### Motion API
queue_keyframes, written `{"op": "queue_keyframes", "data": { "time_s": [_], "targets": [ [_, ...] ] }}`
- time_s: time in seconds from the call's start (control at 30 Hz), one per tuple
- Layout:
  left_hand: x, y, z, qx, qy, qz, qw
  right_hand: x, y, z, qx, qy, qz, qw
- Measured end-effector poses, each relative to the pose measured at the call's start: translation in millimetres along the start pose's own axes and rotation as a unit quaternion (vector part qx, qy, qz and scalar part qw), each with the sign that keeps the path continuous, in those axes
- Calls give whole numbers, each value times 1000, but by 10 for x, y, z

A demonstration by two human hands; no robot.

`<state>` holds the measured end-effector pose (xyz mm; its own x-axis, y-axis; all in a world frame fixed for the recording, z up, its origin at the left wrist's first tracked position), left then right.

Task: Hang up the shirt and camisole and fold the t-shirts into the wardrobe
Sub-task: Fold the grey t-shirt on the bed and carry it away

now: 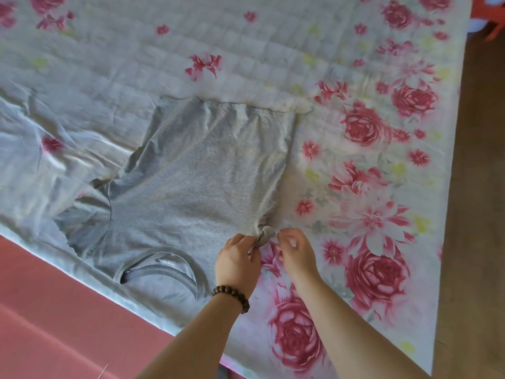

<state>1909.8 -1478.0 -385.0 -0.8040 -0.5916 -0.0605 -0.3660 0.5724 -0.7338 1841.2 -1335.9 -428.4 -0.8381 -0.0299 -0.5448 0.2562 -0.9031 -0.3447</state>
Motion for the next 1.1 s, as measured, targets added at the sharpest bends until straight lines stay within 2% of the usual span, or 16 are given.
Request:
{"op": "queue_keyframes", "data": {
  "time_s": [0.03,0.1,0.13,0.2,0.33,0.43,0.6,0.77,0.93,1.0,1.1],
  "targets": [
    [-9,-25,4,-15,8,3,1000,13,65,-53,64,76,27,995],
    [-29,-49,15,-33,21,14,999,-9,249,-87,203,214,92,951],
    [-36,-51,24,-39,24,20,999,-14,320,-61,242,249,119,930],
    [-45,-52,32,-49,27,29,998,-9,399,-1,255,274,155,914],
    [-41,-112,30,-62,26,19,998,-30,480,-80,191,306,197,912],
    [-26,-118,62,-66,11,25,997,-8,411,-130,152,297,202,921],
    [-52,-105,105,-66,-8,21,998,110,209,-104,126,232,195,945],
    [-205,-51,-3,-39,30,-17,999,212,-40,-14,105,170,138,970],
    [-373,281,-222,31,75,37,996,201,-214,-27,107,142,118,977],
    [-373,438,-268,56,59,68,994,163,-237,-66,99,146,133,975],
    [-322,516,-312,56,31,68,996,146,-285,-126,76,139,138,978]
  ]
}}
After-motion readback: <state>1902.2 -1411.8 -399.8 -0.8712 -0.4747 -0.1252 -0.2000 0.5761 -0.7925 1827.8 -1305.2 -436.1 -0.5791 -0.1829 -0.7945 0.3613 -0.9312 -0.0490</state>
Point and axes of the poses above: each hand's wrist, its own x-axis towards the middle knuckle, its own y-axis out of the palm, z = x × y, the point moved 9 cm from there along x, towards the middle knuckle, and after that the axes turned 6 degrees about -z, right-handed, at the moved point
